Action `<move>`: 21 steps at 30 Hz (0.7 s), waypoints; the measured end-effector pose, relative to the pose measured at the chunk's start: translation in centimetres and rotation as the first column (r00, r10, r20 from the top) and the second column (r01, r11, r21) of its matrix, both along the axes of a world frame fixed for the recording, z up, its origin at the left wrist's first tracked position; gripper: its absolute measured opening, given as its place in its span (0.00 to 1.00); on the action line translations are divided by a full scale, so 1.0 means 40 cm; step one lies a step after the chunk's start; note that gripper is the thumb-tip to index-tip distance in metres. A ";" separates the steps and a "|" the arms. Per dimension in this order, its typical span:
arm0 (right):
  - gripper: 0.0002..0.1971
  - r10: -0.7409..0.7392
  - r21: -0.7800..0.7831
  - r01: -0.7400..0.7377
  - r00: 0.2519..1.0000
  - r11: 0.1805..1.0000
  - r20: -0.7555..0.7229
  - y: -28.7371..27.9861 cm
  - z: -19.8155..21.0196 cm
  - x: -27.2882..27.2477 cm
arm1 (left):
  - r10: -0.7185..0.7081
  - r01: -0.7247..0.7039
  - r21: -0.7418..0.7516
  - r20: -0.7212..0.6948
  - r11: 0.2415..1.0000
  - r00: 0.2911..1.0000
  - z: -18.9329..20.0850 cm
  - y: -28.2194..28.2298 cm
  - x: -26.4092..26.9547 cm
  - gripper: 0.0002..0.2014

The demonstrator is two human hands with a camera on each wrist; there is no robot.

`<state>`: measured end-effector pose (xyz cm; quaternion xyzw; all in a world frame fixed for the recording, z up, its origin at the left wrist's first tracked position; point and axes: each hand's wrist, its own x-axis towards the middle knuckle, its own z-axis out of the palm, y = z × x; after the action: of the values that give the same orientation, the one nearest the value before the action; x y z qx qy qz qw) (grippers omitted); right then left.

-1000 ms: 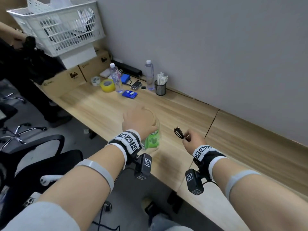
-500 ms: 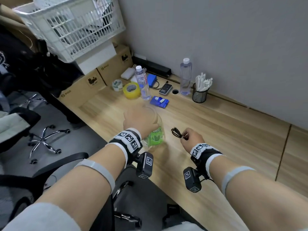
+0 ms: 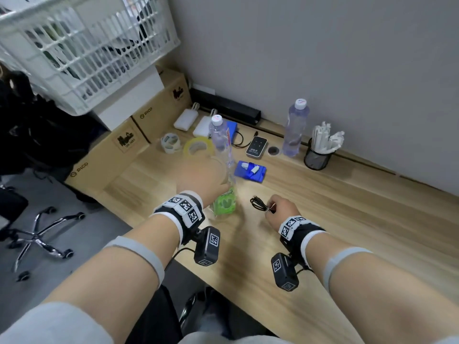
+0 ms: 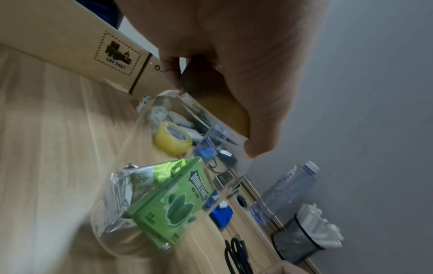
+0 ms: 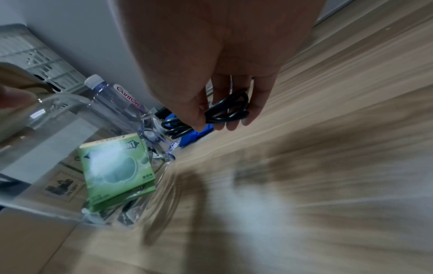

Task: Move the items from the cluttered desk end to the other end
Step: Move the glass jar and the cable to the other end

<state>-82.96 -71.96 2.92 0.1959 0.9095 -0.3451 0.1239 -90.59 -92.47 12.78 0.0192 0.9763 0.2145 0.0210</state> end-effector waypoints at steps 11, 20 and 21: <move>0.04 0.037 0.099 -0.046 0.995 0.994 0.092 -0.307 -0.027 -0.282 | 0.019 -0.019 -0.037 0.004 0.999 1.000 -0.020 -0.334 -0.329 0.46; 0.08 0.153 0.239 -0.184 0.978 0.954 0.141 -0.492 -0.072 -0.464 | 0.113 -0.113 -0.022 0.021 0.993 0.993 -0.075 -0.493 -0.516 0.48; 0.09 0.163 0.243 -0.194 0.976 0.950 0.141 -0.502 -0.077 -0.478 | 0.123 -0.123 -0.018 0.015 0.992 0.992 -0.080 -0.500 -0.531 0.49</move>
<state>-102.07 -92.02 -0.17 0.1472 0.9513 -0.2000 0.1826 -111.84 -112.47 9.59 -0.0429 0.9772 0.2072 0.0158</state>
